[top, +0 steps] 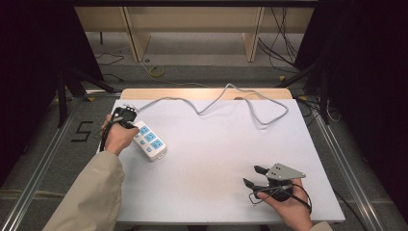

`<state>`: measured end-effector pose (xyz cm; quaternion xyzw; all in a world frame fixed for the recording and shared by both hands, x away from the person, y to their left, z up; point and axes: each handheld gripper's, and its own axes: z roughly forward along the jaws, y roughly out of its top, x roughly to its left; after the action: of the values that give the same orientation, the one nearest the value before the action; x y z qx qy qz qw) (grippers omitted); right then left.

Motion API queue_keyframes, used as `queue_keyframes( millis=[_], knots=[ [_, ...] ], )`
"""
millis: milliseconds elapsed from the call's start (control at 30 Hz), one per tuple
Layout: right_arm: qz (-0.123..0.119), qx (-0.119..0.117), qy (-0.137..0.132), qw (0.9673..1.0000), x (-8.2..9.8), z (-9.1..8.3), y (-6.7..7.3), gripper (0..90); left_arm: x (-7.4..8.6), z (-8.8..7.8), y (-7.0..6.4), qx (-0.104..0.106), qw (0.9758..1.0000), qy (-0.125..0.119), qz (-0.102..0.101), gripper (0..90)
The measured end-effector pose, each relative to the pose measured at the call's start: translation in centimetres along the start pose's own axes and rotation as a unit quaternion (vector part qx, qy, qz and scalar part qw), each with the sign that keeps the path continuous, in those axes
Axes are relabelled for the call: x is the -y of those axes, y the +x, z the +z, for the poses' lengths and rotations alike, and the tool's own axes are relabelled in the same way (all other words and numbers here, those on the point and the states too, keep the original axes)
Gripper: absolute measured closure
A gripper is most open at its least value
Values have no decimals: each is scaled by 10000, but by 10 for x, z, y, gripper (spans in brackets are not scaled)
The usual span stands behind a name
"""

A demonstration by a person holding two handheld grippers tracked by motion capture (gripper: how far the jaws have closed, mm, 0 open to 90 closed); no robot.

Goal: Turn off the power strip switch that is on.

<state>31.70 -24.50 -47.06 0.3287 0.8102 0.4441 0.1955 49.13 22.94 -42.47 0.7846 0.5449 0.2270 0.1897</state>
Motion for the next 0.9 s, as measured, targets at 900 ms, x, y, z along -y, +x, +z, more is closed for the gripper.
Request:
queue_keyframes(
  millis=[900],
  knots=[
    [-10,3,2,10000,0,0,0,389,10,-41,-19,625,9960,-638,-54,576]
  ],
)
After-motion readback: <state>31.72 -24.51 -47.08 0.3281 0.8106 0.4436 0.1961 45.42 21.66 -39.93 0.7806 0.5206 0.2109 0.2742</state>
